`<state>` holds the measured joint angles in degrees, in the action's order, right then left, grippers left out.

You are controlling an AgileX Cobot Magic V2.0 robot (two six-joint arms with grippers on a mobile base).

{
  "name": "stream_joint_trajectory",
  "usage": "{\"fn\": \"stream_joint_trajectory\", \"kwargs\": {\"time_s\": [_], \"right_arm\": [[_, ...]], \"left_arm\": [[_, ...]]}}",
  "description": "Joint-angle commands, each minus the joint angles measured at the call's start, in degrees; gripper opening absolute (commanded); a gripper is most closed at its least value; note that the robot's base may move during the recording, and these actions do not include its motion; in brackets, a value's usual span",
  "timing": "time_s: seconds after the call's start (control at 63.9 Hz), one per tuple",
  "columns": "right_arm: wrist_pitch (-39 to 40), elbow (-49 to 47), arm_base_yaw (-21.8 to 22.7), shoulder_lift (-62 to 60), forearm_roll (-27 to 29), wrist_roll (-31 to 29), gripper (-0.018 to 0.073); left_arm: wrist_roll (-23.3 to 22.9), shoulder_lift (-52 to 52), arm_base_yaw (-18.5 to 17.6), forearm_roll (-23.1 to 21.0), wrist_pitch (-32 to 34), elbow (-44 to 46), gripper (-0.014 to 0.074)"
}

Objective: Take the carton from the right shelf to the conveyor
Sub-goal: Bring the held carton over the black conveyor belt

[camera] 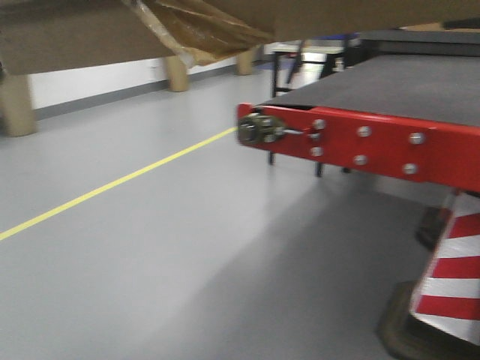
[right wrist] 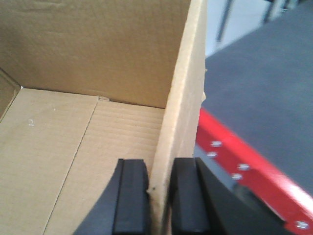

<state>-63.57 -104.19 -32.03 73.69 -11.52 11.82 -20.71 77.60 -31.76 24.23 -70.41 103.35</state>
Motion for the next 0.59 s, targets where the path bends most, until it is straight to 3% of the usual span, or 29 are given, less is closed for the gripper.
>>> {"fn": "stream_joint_trajectory", "kwargs": {"time_s": [0.0, 0.579], "right_arm": [[2.78, -0.41, 0.02, -0.59, 0.99, -0.72, -0.007], [2.78, -0.41, 0.02, -0.59, 0.99, -0.72, -0.007]], "left_arm": [[0.54, -0.62, -0.23, 3.4, 1.38, 0.21, -0.0016], [0.54, -0.62, -0.23, 4.95, 1.38, 0.21, -0.0016]]}}
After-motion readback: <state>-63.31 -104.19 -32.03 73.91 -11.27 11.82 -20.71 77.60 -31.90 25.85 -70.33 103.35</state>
